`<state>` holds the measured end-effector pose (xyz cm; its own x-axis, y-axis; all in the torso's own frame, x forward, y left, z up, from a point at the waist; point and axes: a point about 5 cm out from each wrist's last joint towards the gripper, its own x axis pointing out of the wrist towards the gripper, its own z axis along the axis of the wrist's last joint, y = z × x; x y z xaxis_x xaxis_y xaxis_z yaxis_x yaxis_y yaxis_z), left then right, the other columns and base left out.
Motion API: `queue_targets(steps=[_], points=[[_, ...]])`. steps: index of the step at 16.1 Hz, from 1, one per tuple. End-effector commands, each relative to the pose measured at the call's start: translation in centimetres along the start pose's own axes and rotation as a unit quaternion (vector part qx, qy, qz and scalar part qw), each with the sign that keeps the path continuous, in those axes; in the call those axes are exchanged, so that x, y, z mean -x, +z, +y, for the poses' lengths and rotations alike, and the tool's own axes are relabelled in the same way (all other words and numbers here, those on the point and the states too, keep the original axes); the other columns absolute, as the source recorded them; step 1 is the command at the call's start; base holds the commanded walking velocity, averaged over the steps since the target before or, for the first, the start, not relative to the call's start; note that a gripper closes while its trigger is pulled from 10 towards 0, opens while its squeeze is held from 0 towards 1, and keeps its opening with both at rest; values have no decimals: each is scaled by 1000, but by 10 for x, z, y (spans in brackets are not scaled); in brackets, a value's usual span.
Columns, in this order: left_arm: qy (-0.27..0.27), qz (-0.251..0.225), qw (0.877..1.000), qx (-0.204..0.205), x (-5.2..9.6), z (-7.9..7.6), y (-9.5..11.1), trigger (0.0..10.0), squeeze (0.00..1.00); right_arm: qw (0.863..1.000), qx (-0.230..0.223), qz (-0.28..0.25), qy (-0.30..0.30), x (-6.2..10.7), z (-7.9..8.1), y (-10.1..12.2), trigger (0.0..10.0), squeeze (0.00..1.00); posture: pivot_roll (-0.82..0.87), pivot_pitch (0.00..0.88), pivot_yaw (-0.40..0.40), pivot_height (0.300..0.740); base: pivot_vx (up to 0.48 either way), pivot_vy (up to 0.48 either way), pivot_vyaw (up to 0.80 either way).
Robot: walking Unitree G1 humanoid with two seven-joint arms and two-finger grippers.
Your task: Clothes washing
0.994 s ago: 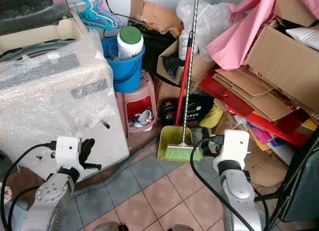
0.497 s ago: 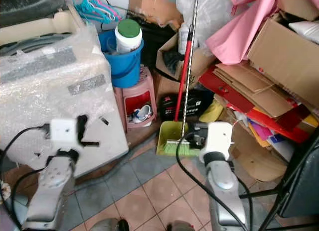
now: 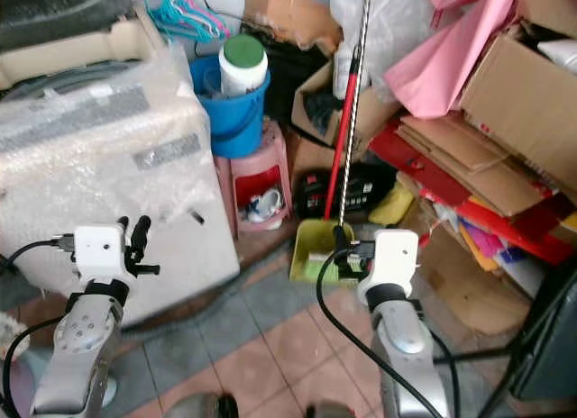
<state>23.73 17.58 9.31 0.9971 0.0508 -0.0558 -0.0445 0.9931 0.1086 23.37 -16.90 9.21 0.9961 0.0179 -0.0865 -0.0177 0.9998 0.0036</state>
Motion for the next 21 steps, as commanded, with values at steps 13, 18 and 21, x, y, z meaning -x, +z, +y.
queue_targets(steps=[13, 18, 21], points=[[-66, 16, 994, 89, -4, -23, 7, 10000, 1000, 1000, -17, -21, 17, -6, 6, 7, 10000, 1000, -36, 64, 40, 740, 0, 0, 601], [-71, 11, 994, 83, -9, -26, 10, 10000, 1000, 999, -19, -27, 21, -12, 9, 8, 10000, 1000, -29, 66, 35, 740, 0, 0, 796], [-68, 10, 994, 85, -12, -29, 11, 10000, 1000, 999, -15, -31, 24, -17, 7, 11, 10000, 1000, -36, 67, 12, 740, 0, 0, 794]])
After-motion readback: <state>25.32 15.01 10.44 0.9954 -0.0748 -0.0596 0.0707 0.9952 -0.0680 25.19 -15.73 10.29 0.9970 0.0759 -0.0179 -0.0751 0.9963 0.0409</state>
